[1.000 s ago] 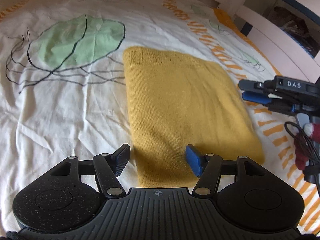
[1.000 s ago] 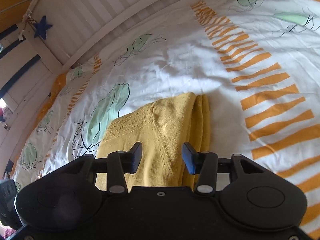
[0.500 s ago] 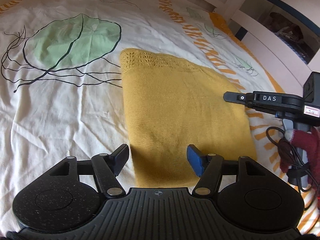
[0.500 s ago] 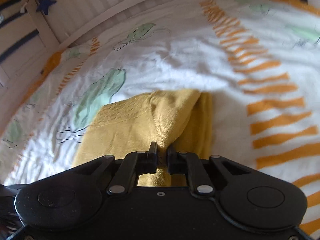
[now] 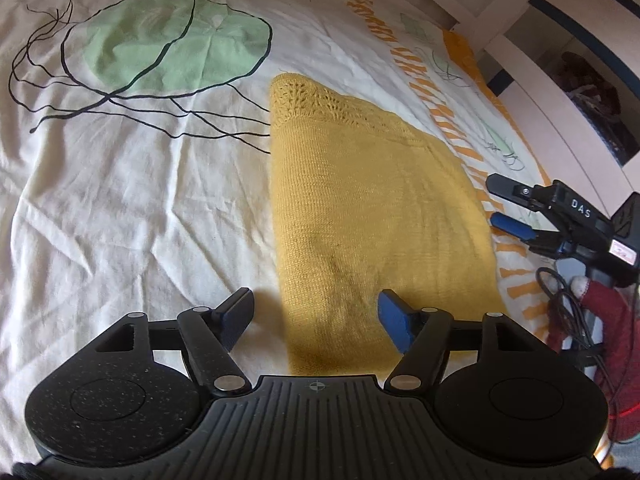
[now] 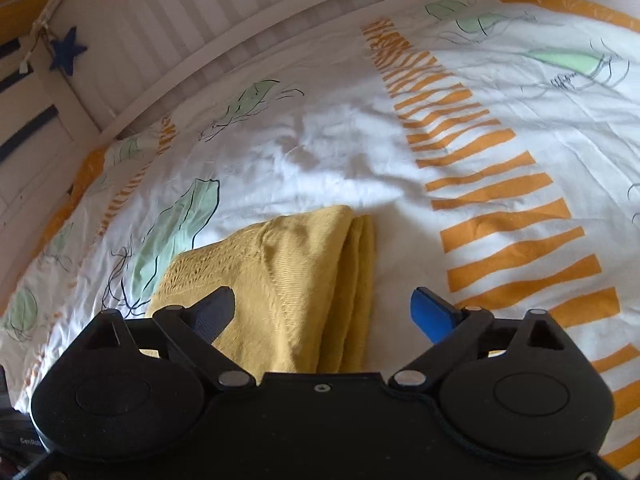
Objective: Fold small clothes
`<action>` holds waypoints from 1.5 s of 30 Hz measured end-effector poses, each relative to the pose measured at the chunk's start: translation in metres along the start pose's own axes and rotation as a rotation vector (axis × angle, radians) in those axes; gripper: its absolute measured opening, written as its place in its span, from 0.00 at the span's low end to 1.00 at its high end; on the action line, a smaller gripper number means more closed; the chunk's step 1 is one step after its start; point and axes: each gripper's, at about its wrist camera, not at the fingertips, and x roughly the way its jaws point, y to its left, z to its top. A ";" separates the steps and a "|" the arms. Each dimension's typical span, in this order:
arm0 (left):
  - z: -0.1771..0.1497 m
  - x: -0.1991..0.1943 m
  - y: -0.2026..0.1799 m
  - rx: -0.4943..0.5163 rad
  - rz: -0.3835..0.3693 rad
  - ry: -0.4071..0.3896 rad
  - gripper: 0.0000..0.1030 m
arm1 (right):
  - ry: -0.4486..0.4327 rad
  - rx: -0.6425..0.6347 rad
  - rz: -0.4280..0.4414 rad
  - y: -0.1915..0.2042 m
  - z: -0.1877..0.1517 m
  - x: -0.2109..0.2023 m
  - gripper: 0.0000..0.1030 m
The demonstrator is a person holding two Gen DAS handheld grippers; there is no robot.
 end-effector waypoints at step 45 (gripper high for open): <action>-0.083 -0.137 0.031 -0.091 -0.181 -0.014 0.13 | 0.146 0.117 0.338 0.110 -0.081 -0.042 0.30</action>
